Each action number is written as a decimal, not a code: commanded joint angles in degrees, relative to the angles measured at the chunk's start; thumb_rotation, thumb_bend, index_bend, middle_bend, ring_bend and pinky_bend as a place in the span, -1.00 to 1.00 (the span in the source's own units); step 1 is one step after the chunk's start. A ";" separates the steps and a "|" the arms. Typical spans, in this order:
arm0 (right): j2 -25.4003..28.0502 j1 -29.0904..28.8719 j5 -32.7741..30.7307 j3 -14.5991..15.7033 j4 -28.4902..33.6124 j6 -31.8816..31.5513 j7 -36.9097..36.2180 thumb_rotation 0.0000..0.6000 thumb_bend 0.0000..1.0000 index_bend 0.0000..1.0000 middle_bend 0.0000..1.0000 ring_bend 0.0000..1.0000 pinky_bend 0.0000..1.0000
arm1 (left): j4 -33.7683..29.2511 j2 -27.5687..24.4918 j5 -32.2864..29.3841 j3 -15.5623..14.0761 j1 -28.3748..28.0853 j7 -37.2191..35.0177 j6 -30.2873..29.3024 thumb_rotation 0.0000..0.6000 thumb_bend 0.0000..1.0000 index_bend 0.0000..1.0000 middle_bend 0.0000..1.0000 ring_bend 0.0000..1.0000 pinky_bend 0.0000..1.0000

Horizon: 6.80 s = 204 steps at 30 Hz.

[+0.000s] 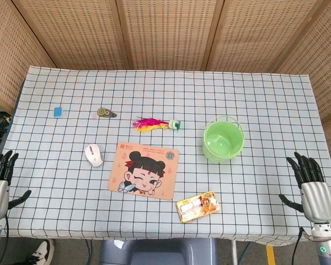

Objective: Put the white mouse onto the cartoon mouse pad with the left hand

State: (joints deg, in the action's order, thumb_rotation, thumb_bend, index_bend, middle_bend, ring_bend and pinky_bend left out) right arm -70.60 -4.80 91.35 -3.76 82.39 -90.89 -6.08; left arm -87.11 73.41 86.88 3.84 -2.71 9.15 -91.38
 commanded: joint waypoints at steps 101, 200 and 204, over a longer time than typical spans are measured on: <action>-2.32 -0.91 -10.91 -5.08 -9.01 5.89 -3.00 1.00 -0.84 -0.72 -1.00 -1.00 -1.00 | 43.79 16.83 13.84 -11.50 -42.82 -23.01 40.57 1.00 -0.36 -0.14 -0.54 -0.62 -0.42; -1.77 -0.36 -9.57 -4.87 -8.16 5.22 -5.40 1.00 -0.84 -0.70 -1.00 -1.00 -1.00 | 35.11 16.72 13.11 -12.13 -40.10 -5.78 9.93 1.00 -0.47 -0.79 -1.00 -1.00 -0.98; -1.69 -0.51 -8.76 -4.32 -7.59 5.22 -4.10 1.00 -0.84 -0.71 -1.00 -1.00 -1.00 | 19.69 10.83 5.16 -11.22 -31.89 2.33 8.93 1.00 -0.53 -0.82 -1.00 -1.00 -1.00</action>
State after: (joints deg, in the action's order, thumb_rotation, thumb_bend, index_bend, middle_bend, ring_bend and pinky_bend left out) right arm -72.33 -5.25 82.37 -8.25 74.61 -85.67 -10.46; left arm -53.01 91.20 100.81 -9.86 -43.39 2.58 -81.16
